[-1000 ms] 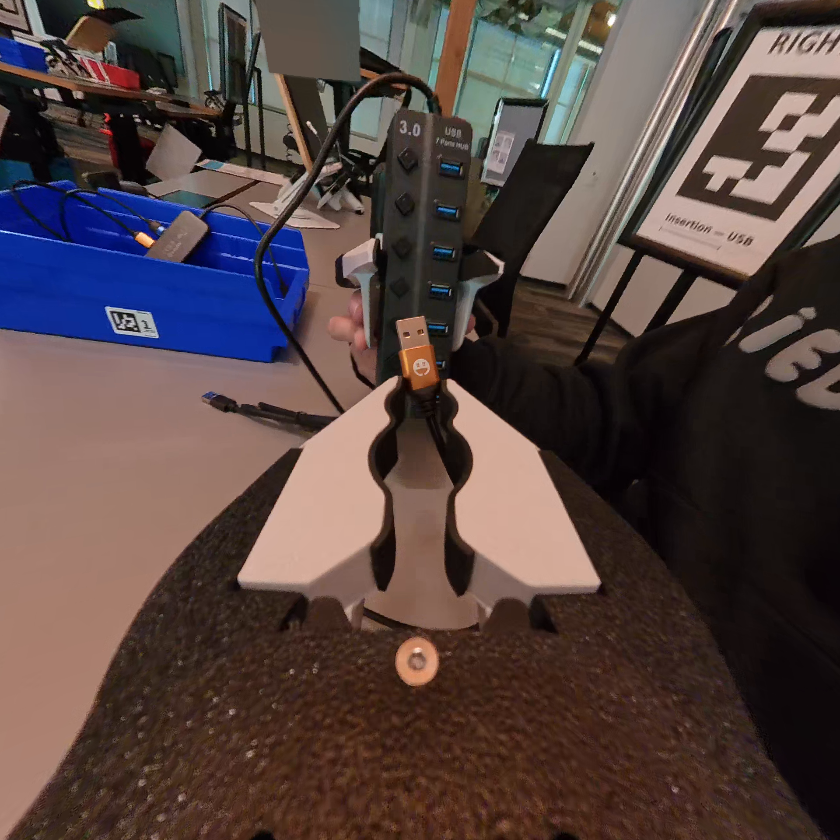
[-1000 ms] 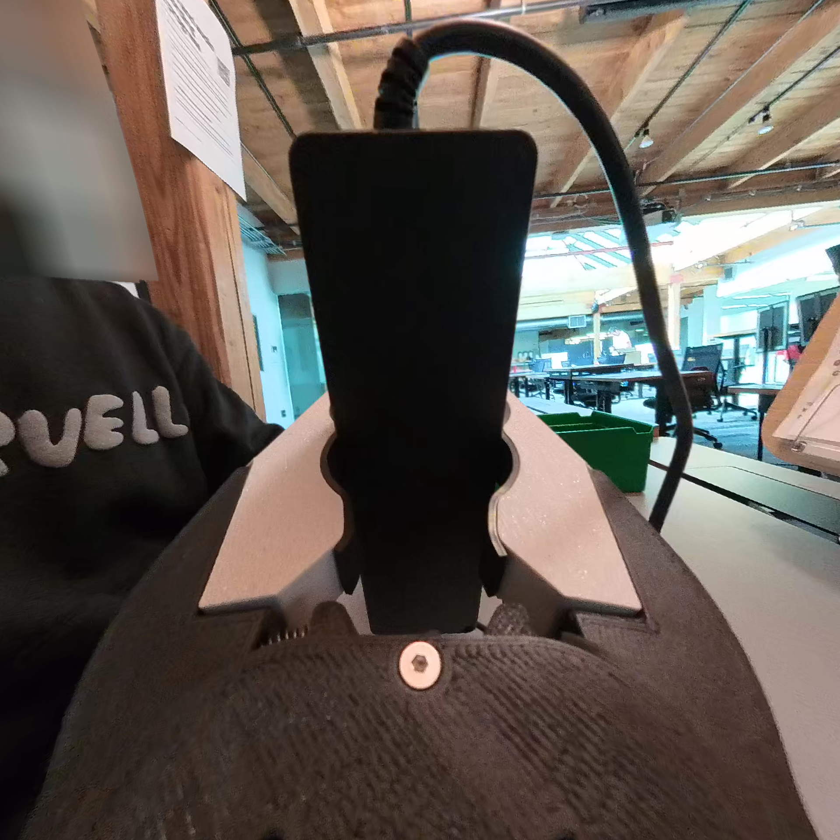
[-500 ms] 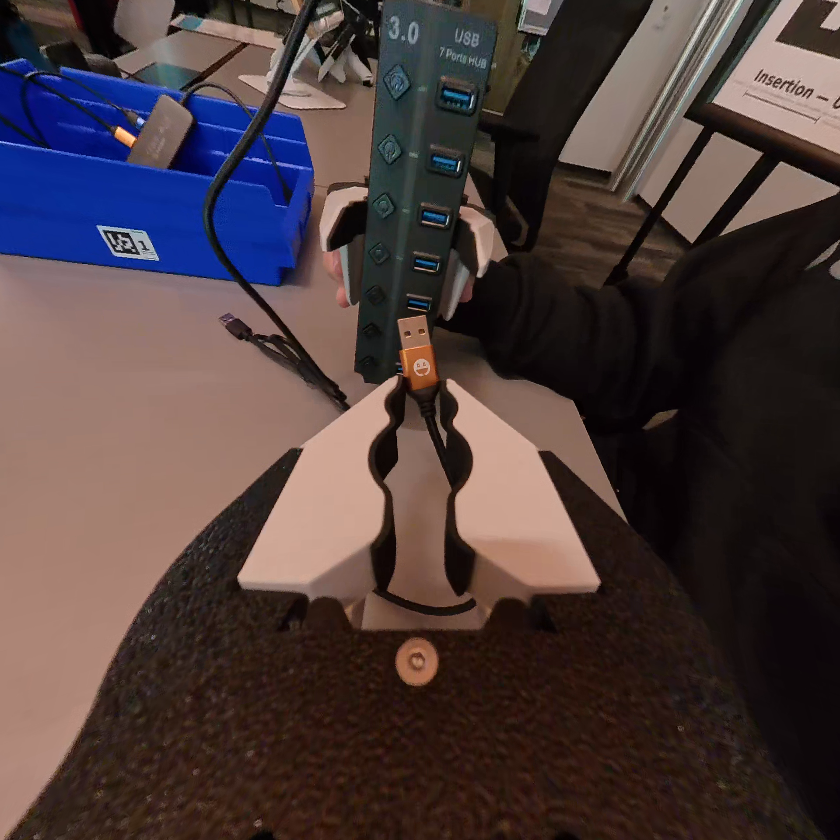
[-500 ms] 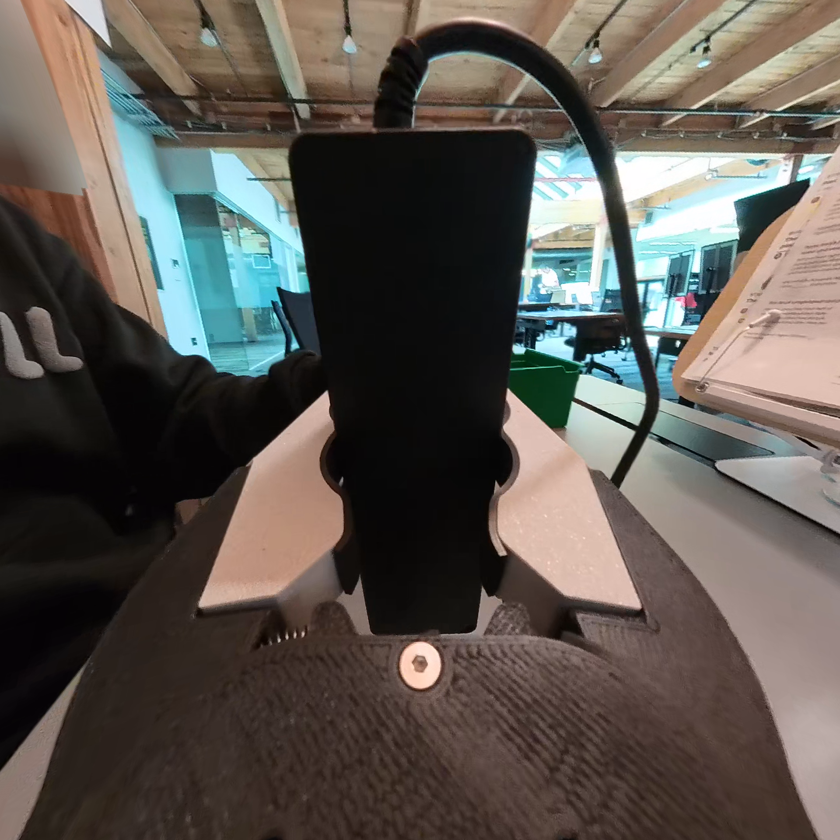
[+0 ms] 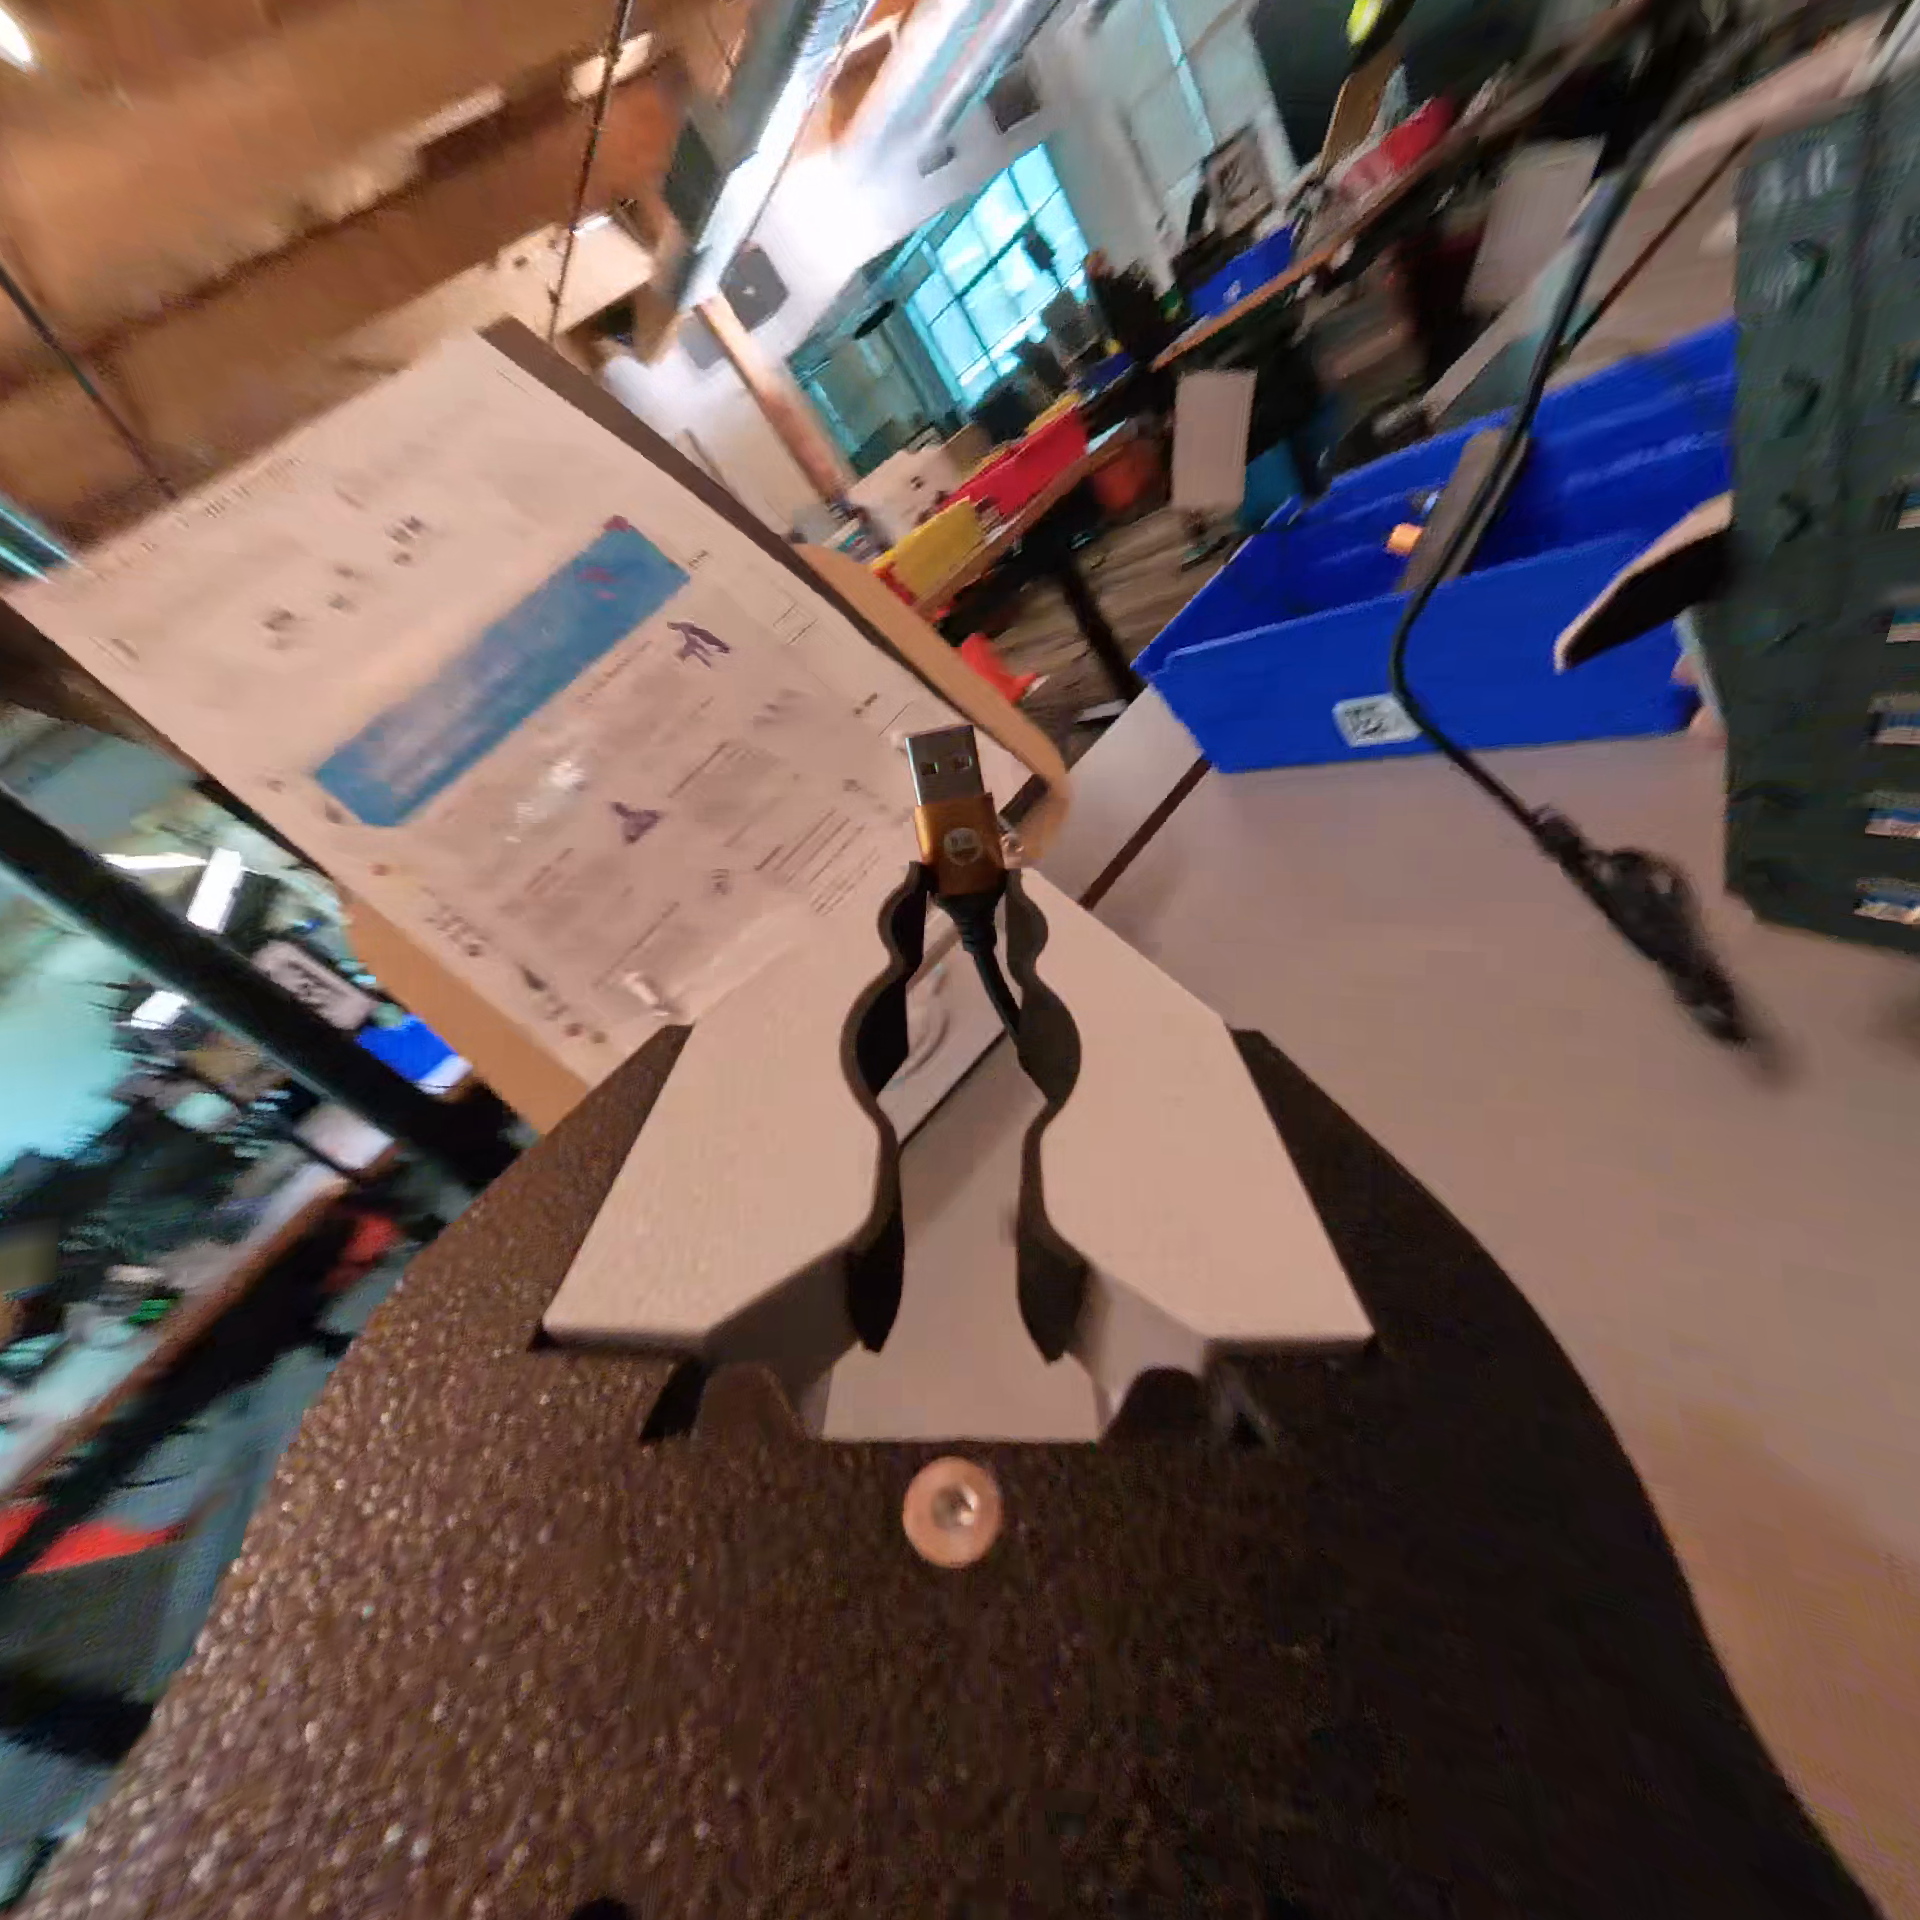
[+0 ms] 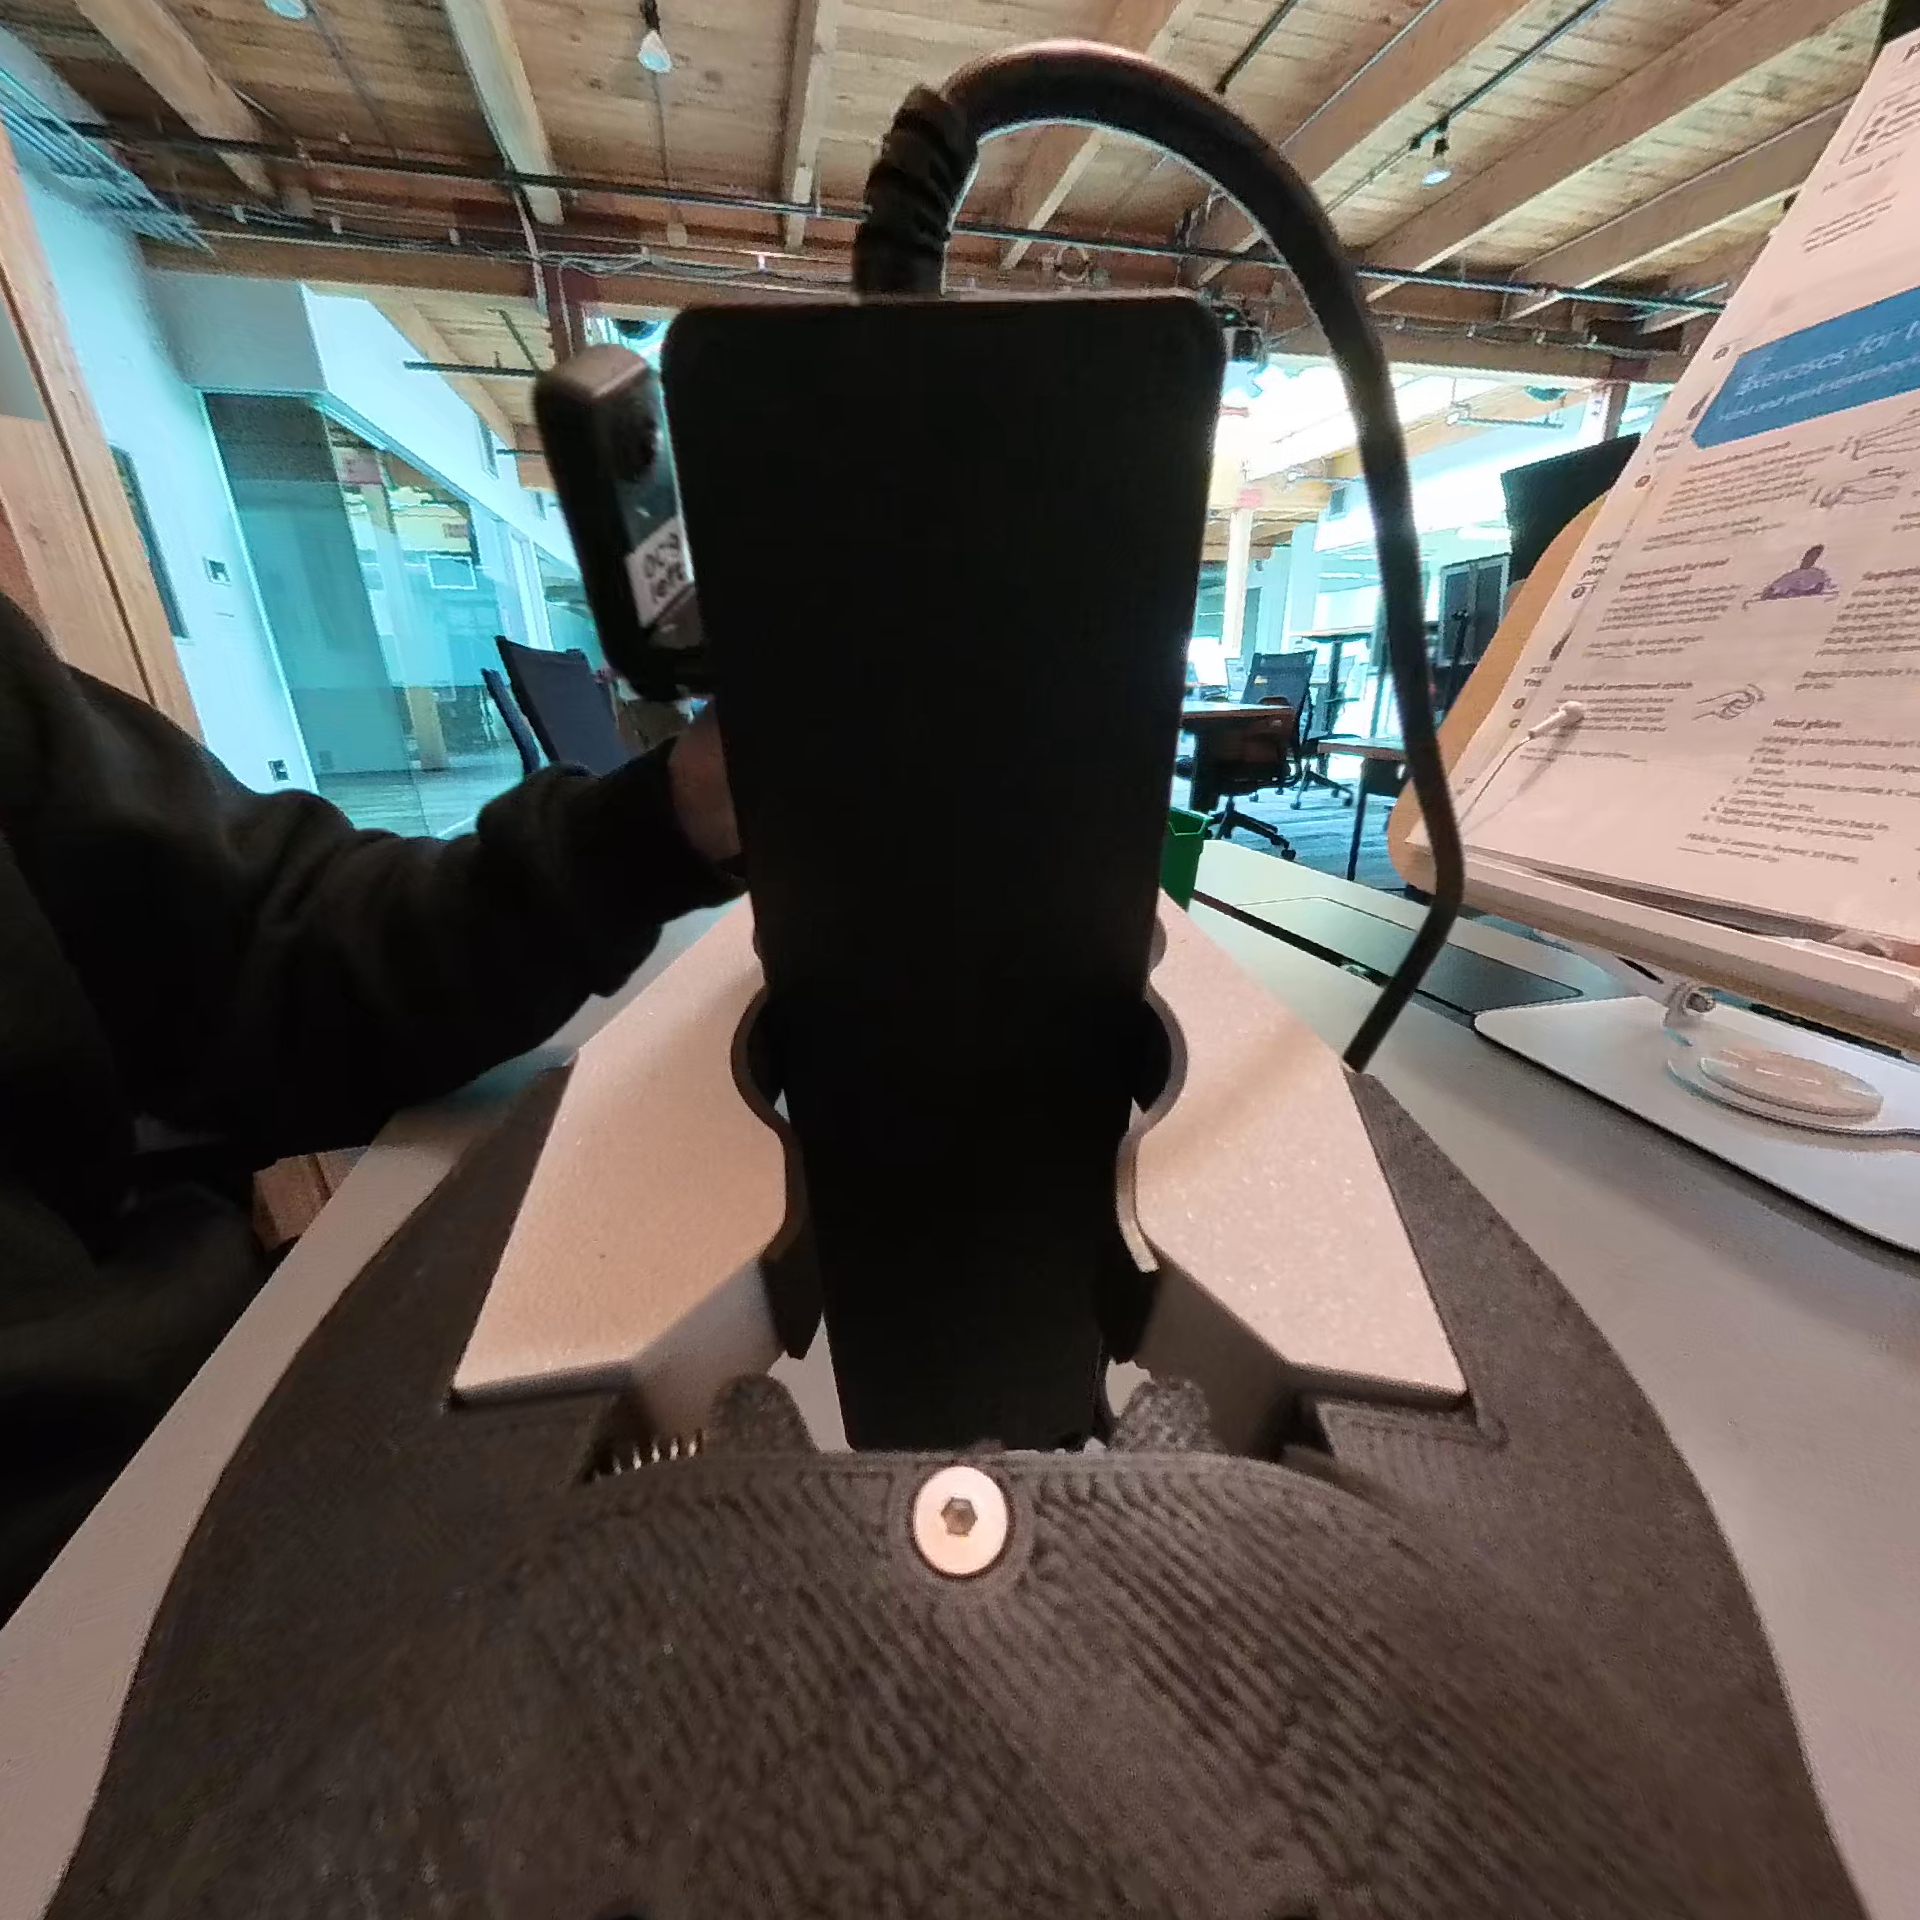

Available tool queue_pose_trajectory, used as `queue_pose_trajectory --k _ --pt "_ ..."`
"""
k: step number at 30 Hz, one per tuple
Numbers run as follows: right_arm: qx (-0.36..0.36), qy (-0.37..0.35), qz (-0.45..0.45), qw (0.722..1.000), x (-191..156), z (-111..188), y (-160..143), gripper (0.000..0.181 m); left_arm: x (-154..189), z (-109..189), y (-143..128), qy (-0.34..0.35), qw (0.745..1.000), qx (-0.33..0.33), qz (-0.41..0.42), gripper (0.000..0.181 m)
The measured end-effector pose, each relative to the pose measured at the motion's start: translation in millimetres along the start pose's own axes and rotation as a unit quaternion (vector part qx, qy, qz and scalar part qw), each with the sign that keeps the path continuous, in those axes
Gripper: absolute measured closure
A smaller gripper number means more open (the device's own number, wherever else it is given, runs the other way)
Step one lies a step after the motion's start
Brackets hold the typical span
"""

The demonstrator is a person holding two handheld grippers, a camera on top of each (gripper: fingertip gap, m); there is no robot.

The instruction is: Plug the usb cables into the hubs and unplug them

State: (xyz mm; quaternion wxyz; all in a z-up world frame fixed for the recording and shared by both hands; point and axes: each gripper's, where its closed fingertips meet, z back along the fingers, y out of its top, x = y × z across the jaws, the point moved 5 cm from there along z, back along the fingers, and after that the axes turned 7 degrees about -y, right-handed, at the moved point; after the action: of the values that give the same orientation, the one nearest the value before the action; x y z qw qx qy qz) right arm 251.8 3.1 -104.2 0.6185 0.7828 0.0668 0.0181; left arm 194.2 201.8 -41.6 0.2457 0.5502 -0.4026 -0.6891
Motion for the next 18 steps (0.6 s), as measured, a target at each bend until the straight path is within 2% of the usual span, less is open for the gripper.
queue_pose_trajectory --k 2,5,9,11,14,16,18 --pt "-0.004 -0.001 0.004 1.000 -0.2 -1.0 -0.9 0.119 21.7 -0.5 -5.1 -0.025 0.998 -0.031 -0.039 0.169" --pt "-0.008 -0.001 0.008 1.000 -0.7 -1.6 -1.6 0.119 66.9 -7.9 -34.4 -0.094 0.989 -0.103 -0.054 0.168" --pt "-0.004 -0.004 0.010 1.000 -0.3 -0.4 -0.7 0.119 122.0 -13.6 -74.7 -0.218 0.958 -0.188 -0.009 0.168" --pt "-0.002 -0.004 0.010 1.000 -0.4 0.0 0.1 0.119 133.2 -15.0 -82.7 -0.246 0.946 -0.212 0.009 0.169" --pt "-0.002 -0.008 0.012 1.000 0.9 1.3 0.6 0.119 134.9 -13.1 -60.4 -0.301 0.936 -0.175 0.057 0.169" --pt "0.002 -0.013 0.013 1.000 2.1 2.7 2.2 0.119 126.6 -9.1 -26.2 -0.345 0.921 -0.100 0.150 0.169" --pt "0.008 -0.015 0.013 1.000 3.1 4.8 4.7 0.119 108.8 -2.2 13.8 -0.377 0.893 0.002 0.246 0.169"
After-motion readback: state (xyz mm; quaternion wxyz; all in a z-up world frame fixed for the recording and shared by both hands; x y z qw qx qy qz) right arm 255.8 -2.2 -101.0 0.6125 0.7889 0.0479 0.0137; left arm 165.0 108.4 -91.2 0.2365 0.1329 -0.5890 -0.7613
